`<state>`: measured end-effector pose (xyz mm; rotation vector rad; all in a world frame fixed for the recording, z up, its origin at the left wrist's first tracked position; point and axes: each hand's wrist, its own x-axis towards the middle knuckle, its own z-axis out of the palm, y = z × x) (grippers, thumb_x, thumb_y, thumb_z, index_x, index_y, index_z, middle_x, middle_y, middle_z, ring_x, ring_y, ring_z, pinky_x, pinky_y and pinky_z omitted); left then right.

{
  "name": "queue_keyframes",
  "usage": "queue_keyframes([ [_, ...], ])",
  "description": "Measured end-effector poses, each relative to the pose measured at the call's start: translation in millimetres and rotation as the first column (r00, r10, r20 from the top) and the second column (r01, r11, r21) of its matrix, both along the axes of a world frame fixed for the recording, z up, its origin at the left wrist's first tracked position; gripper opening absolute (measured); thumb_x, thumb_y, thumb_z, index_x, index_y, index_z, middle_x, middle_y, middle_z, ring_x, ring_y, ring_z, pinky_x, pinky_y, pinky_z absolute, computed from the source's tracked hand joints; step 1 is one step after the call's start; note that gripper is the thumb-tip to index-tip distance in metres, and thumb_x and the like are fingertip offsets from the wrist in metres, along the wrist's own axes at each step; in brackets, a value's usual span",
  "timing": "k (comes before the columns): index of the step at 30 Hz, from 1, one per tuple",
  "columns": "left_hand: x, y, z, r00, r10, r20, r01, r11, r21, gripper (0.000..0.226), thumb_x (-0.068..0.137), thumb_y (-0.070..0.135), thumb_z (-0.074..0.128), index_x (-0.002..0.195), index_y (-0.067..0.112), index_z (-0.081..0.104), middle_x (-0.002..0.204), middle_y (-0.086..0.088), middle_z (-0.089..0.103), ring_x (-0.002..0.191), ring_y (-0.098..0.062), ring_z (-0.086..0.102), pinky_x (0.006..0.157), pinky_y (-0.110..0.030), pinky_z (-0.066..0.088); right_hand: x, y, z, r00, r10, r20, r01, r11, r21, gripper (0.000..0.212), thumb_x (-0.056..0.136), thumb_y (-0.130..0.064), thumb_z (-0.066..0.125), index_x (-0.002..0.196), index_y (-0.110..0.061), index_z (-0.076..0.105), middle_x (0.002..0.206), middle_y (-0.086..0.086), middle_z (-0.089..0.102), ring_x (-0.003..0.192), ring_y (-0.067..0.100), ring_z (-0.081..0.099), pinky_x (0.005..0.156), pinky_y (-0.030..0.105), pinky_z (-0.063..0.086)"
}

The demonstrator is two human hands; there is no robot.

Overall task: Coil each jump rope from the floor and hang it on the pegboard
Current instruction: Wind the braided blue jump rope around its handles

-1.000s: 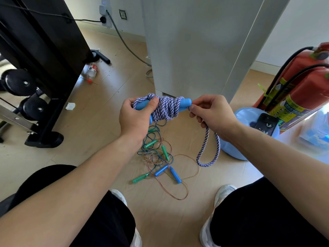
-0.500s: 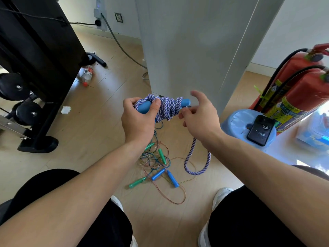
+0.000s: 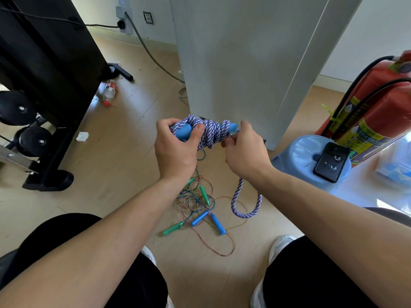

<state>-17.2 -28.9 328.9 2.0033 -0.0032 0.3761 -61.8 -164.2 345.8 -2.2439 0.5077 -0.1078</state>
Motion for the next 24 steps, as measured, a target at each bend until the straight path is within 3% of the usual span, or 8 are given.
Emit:
queue_keyframes([
  [3,5,0,2,1.000,-0.014,0.020,0.014,1.000,0.014,0.047,0.080,0.047,0.079,0.104,0.023,0.046,0.097,0.004,0.060,0.085,-0.017,0.060,0.073,-0.029,0.050,-2,3,6,0.998,0.044,0.048,-0.042,0.998,-0.036,0.043,0.098,-0.012,0.048,0.140,-0.012,0.035,0.093,0.004,0.058,0.080,0.027,0.053,0.067,0.034,0.040],
  [5,6,0,3,0.999,-0.039,0.033,0.038,0.998,0.043,0.047,0.081,0.047,0.078,0.104,0.024,0.045,0.098,0.004,0.059,0.084,-0.016,0.059,0.068,-0.020,0.047,0,1,6,0.995,0.076,0.058,-0.070,0.992,-0.103,0.032,0.097,-0.010,0.047,0.129,-0.012,0.044,0.089,0.005,0.059,0.080,0.031,0.056,0.066,0.036,0.044],
  [8,5,0,2,0.996,-0.075,0.042,0.071,0.993,0.092,0.047,0.082,0.048,0.077,0.105,0.025,0.044,0.099,0.003,0.059,0.085,-0.018,0.060,0.070,-0.028,0.049,1,-2,4,0.995,0.092,0.040,-0.086,0.987,-0.139,0.023,0.094,-0.008,0.045,0.116,-0.016,0.051,0.085,0.008,0.067,0.078,0.033,0.065,0.068,0.040,0.054],
  [16,3,1,1,0.994,-0.092,0.054,0.084,0.988,0.130,0.046,0.082,0.047,0.077,0.104,0.026,0.042,0.099,0.004,0.057,0.084,-0.018,0.058,0.070,-0.032,0.048,3,0,-5,0.999,0.031,0.017,-0.031,0.999,-0.014,0.056,0.085,-0.008,0.038,0.133,-0.032,0.055,0.113,0.002,0.072,0.085,0.028,0.071,0.070,0.041,0.061],
  [24,8,4,1,0.997,-0.056,0.048,0.051,0.994,0.099,0.047,0.082,0.047,0.077,0.104,0.025,0.042,0.100,0.003,0.057,0.085,-0.018,0.057,0.073,-0.030,0.046,3,1,-1,0.995,0.095,0.042,-0.088,0.986,-0.140,0.059,0.085,-0.005,0.037,0.139,-0.027,0.045,0.090,0.010,0.072,0.073,0.032,0.069,0.071,0.044,0.060],
])
